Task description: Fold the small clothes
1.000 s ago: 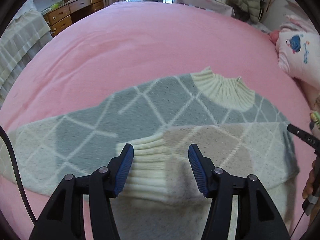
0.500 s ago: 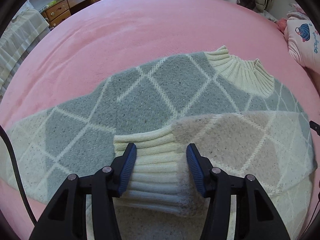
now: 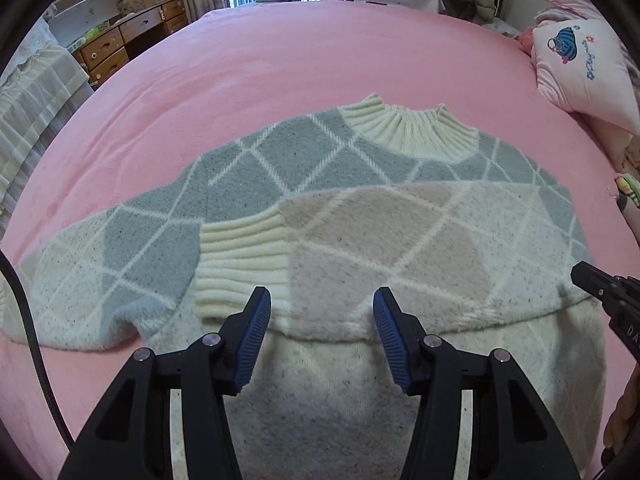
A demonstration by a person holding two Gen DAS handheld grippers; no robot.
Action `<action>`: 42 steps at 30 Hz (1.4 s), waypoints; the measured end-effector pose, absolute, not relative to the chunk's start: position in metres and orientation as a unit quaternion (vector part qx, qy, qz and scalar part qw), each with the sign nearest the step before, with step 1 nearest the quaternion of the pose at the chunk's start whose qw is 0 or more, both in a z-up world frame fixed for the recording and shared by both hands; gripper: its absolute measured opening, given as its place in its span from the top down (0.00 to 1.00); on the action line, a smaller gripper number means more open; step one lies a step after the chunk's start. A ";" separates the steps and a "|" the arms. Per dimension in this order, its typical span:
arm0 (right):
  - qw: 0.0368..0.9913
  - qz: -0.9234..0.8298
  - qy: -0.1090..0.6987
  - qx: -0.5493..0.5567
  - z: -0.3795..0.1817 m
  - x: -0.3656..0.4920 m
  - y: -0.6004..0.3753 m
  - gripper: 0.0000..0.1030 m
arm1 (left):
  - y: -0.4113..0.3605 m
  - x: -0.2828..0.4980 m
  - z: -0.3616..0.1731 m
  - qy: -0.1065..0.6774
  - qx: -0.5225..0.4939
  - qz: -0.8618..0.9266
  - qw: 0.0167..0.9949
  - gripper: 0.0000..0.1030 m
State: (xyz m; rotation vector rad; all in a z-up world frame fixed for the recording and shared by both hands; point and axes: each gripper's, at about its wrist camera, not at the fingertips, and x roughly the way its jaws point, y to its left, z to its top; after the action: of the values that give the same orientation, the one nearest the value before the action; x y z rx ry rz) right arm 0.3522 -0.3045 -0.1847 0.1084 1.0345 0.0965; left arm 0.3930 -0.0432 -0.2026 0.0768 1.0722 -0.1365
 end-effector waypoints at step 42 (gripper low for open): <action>0.892 0.050 0.443 0.078 -0.105 0.210 -0.286 0.98 | 0.019 0.265 -0.108 0.496 -0.017 -0.117 0.860 0.40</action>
State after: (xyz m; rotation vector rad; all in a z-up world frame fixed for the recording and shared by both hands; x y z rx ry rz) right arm 0.2101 -0.2859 -0.1048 0.1624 0.9200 0.1047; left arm 0.2646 0.0192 -0.1079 -0.0364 1.0419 -0.2460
